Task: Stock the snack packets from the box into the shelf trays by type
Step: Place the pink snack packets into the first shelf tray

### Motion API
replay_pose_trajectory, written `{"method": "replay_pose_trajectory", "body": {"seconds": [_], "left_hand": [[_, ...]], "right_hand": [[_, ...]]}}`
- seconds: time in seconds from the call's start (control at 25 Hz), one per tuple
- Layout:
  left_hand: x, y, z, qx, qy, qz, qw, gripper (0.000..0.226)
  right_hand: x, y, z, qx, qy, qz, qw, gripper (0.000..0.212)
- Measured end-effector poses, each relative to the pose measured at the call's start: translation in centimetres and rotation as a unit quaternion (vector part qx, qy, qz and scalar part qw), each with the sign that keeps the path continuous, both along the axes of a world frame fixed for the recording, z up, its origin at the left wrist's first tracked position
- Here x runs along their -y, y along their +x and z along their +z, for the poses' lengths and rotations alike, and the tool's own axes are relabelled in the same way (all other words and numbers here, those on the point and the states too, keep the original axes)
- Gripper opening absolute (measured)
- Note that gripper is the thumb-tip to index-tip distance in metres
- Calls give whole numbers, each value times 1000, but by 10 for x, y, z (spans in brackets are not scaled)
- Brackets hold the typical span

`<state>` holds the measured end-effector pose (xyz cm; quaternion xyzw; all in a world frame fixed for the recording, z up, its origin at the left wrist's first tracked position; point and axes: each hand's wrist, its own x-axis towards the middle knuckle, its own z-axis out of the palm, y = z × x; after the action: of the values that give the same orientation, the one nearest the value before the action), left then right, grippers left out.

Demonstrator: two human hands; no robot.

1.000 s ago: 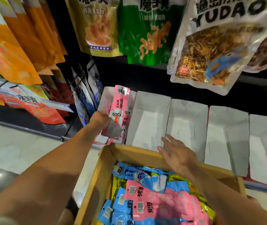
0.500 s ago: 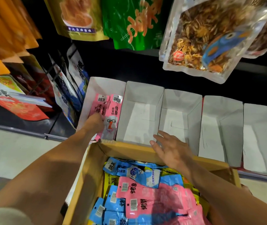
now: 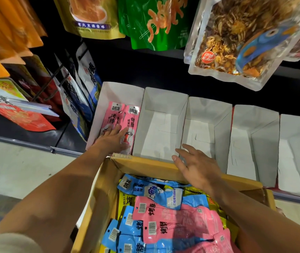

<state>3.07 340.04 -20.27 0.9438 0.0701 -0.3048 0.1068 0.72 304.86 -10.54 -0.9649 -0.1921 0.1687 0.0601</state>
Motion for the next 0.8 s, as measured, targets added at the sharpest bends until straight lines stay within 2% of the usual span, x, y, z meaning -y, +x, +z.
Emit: {"method": "replay_pose_trajectory", "body": {"seconds": [0.32, 0.48, 0.6, 0.68, 0.8], "left_hand": [[-4, 0, 14, 30, 7, -12, 999, 79], [-8, -12, 41, 42, 12, -5, 999, 83], [-15, -24, 63, 94, -31, 23, 995, 69], [-18, -38, 79, 127, -67, 38, 989, 59], [-7, -72, 115, 168, -68, 18, 983, 55]], "right_hand": [[-1, -1, 3, 7, -3, -4, 1000, 67], [-2, -2, 3, 3, -1, -12, 1000, 65], [0, -7, 6, 17, -5, -5, 1000, 61], [0, -12, 7, 26, -41, 22, 999, 60], [0, -24, 19, 25, -54, -2, 998, 63]]}}
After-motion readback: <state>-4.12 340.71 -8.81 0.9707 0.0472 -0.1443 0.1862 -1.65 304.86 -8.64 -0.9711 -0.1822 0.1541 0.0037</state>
